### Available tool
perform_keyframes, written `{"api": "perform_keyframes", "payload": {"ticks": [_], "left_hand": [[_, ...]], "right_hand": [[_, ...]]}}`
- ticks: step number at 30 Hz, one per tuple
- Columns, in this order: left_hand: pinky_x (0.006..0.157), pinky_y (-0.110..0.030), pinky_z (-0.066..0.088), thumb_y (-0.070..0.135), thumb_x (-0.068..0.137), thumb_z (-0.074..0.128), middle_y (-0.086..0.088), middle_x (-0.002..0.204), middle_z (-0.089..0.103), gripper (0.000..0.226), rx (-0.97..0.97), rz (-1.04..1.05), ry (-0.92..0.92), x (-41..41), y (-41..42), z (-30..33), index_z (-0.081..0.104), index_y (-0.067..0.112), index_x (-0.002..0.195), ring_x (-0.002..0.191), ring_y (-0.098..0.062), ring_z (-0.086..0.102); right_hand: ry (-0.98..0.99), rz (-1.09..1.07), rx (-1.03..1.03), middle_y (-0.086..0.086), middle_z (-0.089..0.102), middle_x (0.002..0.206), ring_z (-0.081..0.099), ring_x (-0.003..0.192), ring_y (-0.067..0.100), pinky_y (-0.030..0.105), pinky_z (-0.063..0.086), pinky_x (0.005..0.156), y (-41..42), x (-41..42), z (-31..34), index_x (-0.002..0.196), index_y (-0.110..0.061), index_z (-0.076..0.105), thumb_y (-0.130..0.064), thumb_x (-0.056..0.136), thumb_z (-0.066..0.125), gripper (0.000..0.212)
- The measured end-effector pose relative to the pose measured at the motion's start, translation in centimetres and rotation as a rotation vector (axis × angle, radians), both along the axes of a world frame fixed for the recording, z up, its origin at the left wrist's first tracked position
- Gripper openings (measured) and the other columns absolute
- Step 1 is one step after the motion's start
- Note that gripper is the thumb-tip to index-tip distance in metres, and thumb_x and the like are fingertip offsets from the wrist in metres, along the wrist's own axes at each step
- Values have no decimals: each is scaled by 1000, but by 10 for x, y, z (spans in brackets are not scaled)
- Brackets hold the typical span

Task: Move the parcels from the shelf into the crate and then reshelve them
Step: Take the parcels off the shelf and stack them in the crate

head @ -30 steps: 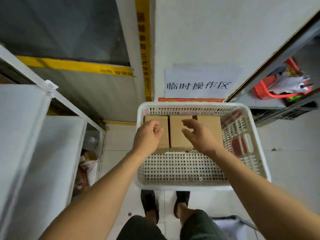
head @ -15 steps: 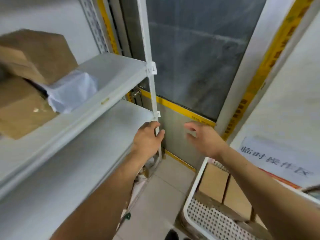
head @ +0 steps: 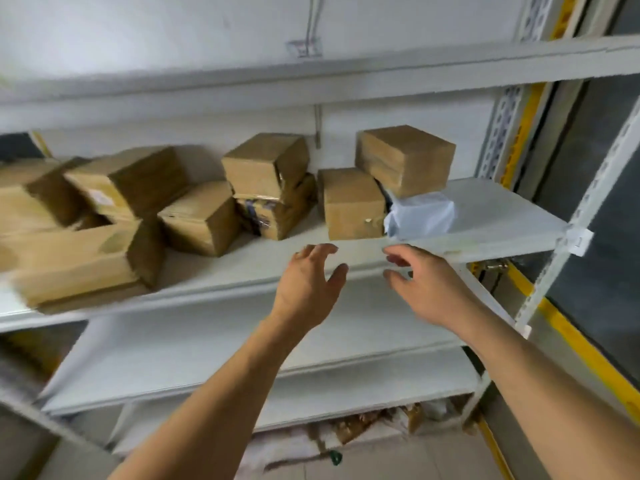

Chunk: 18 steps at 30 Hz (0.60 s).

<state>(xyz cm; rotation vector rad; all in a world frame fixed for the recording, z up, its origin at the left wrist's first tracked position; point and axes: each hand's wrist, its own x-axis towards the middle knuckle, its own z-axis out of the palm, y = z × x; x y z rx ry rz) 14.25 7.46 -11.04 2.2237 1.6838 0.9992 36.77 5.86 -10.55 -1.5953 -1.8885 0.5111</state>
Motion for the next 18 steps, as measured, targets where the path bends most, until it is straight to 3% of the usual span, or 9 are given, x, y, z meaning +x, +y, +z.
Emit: {"api": "perform_keyframes", "payload": {"ticks": [5,10,13,18], "left_hand": [[102,-37,50,44,102,62,-2,140,62,46,49,230,-29,-99,-11,17,61,20,142,126,-23,57],[94,-34,48,37,100,66,-7,131,64,41,107,409,-15,-185,-12,28,65,17,136,116,-27,59],[98,-35,45,32,99,64,-10,137,60,41,118,513,-37,-237,-14,25,63,16,137,121,-31,56],[107,-44,44,43,100,65,-9,153,48,53,131,707,-27,-321,-22,14,55,17,146,132,-31,45]], "right_hand": [[15,208,41,-8,63,141,59,127,12,28,47,104,35,-104,31,147,-29,56,-34,102,66,46],[39,331,56,-5,63,141,59,128,13,30,48,105,62,-203,46,148,-31,55,-34,102,66,47],[57,407,43,-4,64,139,59,127,12,26,46,101,75,-262,42,146,-29,57,-34,102,67,45],[62,532,-52,-4,55,152,54,136,18,35,48,107,89,-357,31,153,-34,48,-40,105,62,51]]}}
